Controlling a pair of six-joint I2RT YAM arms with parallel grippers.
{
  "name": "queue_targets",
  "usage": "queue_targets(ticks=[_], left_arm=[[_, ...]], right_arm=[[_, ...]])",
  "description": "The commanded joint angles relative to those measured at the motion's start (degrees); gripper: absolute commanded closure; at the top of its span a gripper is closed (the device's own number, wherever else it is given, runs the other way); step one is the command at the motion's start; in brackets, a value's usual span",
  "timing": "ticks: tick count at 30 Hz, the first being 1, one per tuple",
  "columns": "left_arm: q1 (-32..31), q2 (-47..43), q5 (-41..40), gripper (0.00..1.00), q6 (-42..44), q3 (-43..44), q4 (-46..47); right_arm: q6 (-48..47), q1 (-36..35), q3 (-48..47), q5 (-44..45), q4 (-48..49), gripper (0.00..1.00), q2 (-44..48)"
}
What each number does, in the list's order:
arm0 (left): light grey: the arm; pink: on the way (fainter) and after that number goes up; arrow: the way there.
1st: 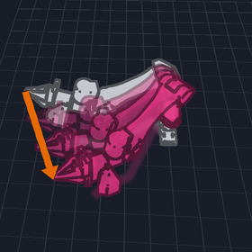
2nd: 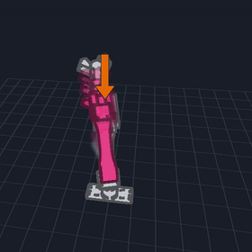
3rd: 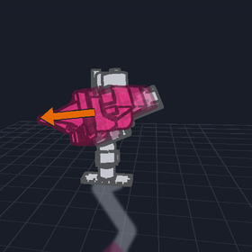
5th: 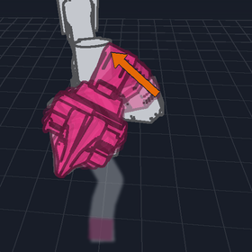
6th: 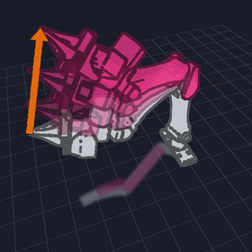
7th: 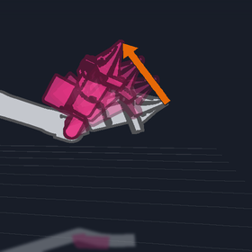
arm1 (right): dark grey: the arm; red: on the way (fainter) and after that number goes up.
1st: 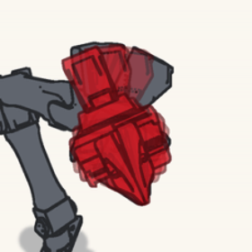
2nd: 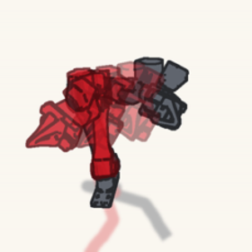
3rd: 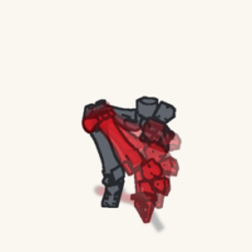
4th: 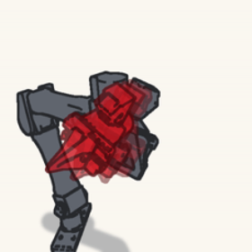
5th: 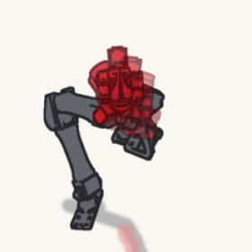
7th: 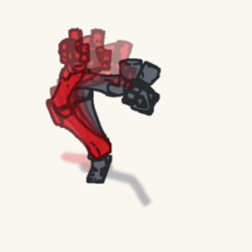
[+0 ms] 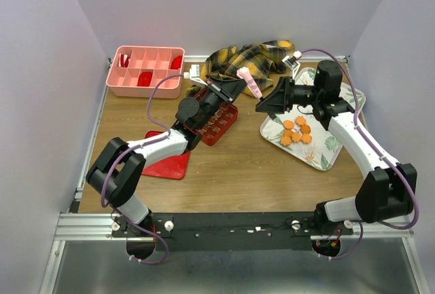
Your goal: Pack the cookies
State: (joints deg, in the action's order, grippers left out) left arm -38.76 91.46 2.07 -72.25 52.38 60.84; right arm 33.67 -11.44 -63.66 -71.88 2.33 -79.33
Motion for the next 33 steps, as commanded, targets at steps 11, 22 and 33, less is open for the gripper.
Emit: queue_targets(ticks=[11,22,33], left_arm=[[-0.26,-1.90,-4.53,0.99,-0.53,-1.40,2.79],[-0.26,-1.90,-4.61,0.97,-1.14,-2.46,3.41],[-0.70,-1.37,-4.35,0.96,-1.32,-2.46,3.67]], right_arm=[[7.02,-1.65,1.43,-3.01,7.95,0.39,-0.21],[9.92,-2.09,0.99,-2.83,10.59,0.45,-1.35],[10.45,-2.09,0.73,-2.39,10.94,0.44,-2.06]])
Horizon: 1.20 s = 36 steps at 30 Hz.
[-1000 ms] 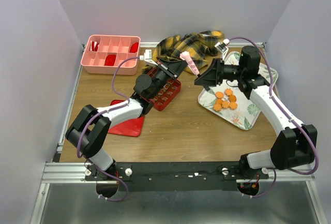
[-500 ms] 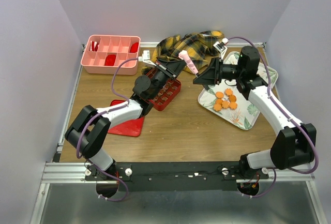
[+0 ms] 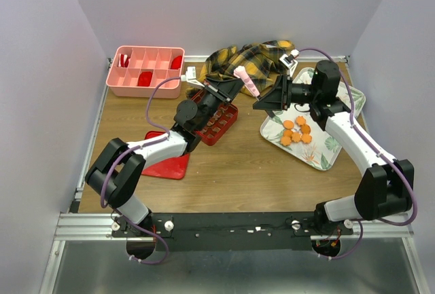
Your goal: Pack the cookies
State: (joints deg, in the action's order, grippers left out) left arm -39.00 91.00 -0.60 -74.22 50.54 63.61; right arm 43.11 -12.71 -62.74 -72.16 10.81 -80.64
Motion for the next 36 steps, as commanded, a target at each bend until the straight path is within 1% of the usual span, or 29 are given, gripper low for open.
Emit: queue_targets(ticks=[1,6,13,17,20,21,23,24,25,28,33,36], left_arm=[[-0.46,-0.83,-1.68,0.96,0.74,-0.62,0.98],[-0.55,-0.65,-1.68,0.95,0.65,-0.62,1.07],[-0.63,-0.39,-1.60,0.94,0.48,-0.80,1.25],[-0.72,-0.30,-1.42,0.92,0.30,-0.89,1.60],[-0.64,-0.74,-1.42,0.83,0.12,-1.32,1.86],[-0.72,-0.82,-1.59,0.76,0.30,-1.50,1.69],[-0.55,-1.87,-1.86,0.69,0.56,-2.11,0.90],[-0.55,-2.23,-2.29,0.60,0.91,-2.38,0.29],[-0.46,-3.28,-2.47,0.55,1.26,-3.08,-0.68],[0.24,-5.04,-2.91,0.45,2.23,-4.83,-2.78],[1.47,-9.52,-3.27,0.38,3.73,-8.00,-4.99],[2.35,-11.63,-2.48,0.36,4.34,-9.67,-6.22]], right_arm=[[1.01,-0.83,-0.28,-2.11,2.46,0.44,-0.83],[1.18,-0.83,-0.28,-2.02,2.38,0.44,-1.18],[1.36,-0.83,-0.72,-2.02,2.73,0.48,-1.62],[1.10,-0.83,-0.89,-2.02,2.55,0.55,-1.71],[0.66,-0.91,-1.07,-2.02,1.76,0.59,-1.54],[0.40,-0.91,-1.16,-2.11,1.59,0.59,-1.45],[-1.36,-0.83,-1.86,-1.93,-0.43,0.59,-0.92],[-2.15,-0.91,-2.03,-2.02,-1.48,0.59,-0.75],[-3.98,-0.83,-2.30,-1.93,-3.41,0.59,-0.40],[-6.54,-0.82,-2.91,-1.93,-6.58,0.59,0.22],[-8.48,-0.48,-2.74,-1.84,-8.87,0.58,1.19],[-9.53,-0.04,-2.82,-2.11,-9.75,0.58,1.36]])
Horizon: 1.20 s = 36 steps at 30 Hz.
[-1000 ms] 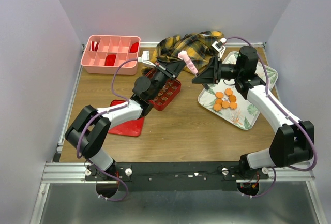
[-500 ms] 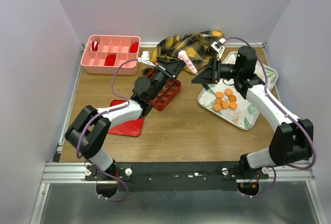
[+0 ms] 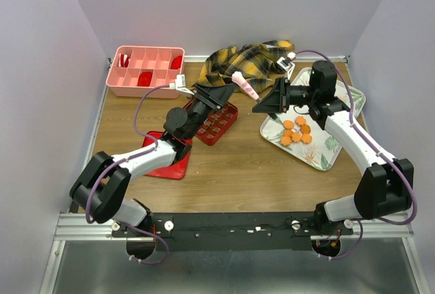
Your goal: Pack the cookies
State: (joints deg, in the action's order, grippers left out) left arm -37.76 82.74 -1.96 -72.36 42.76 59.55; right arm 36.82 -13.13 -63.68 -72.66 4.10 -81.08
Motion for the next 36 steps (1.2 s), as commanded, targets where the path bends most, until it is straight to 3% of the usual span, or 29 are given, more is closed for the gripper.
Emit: queue_targets(ticks=[1,4,6,10,11,16,22,29,36], left_arm=[[1.37,-4.16,-0.95,0.36,2.75,-2.76,-3.37],[2.69,-7.85,0.98,0.31,4.85,-4.70,-8.54],[3.91,-11.88,1.95,0.27,8.52,-5.32,-13.64],[6.98,-19.09,1.69,0.13,16.44,-4.01,-37.14],[7.87,-21.02,1.87,0.12,18.02,-3.66,-40.27],[11.83,-23.41,3.62,0.10,27.86,-0.24,-57.75],[13.15,-23.50,2.40,0.09,32.89,1.97,-65.96],[13.32,-24.12,1.17,0.09,34.56,1.45,-66.93],[13.41,-26.22,1.17,0.10,33.42,-1.80,-65.97]], right_arm=[[-3.77,0.90,-2.06,-1.52,-3.91,0.58,1.89],[-9.99,2.74,-4.16,0.14,-13.19,0.58,2.24],[-20.25,3.98,-6.36,2.25,-20.84,0.58,2.42],[-43.02,7.05,-12.25,16.01,-45.07,0.58,1.98],[-49.84,7.50,-13.13,18.67,-47.84,0.57,1.98],[-64.13,12.32,-12.52,33.24,-59.88,0.57,2.06],[-70.91,19.00,-6.11,44.61,-61.40,0.57,2.51],[-74.87,21.83,-4.87,56.82,-59.12,0.57,-1.62],[-75.58,22.88,-8.03,61.67,-58.50,0.56,-7.86]])
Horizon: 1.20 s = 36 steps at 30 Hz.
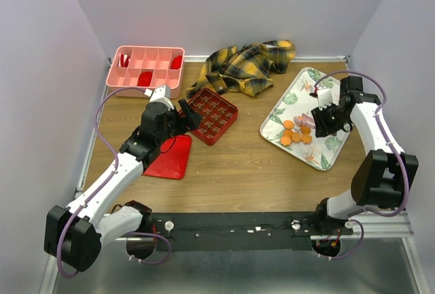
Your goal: Pack the cookies
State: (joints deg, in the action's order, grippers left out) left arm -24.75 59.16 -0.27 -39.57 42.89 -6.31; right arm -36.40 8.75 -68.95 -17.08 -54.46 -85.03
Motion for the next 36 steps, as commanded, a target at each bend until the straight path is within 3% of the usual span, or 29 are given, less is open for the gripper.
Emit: queue_targets(ticks=[1,13,36], left_arm=[[0.41,-2.99,-0.60,0.10,0.55,-2.55,-0.11],[0.58,-4.66,-0.96,0.09,-0.51,-5.01,0.68],[0.85,-2.64,0.01,0.10,-0.86,-5.10,2.17]], right_arm=[[-2.44,1.18,-3.12,6.53,0.31,0.56,-4.52],[-2.97,1.44,-7.60,6.54,-0.82,0.53,-11.03],[-2.88,-0.40,-7.08,6.62,0.49,0.50,-13.93]])
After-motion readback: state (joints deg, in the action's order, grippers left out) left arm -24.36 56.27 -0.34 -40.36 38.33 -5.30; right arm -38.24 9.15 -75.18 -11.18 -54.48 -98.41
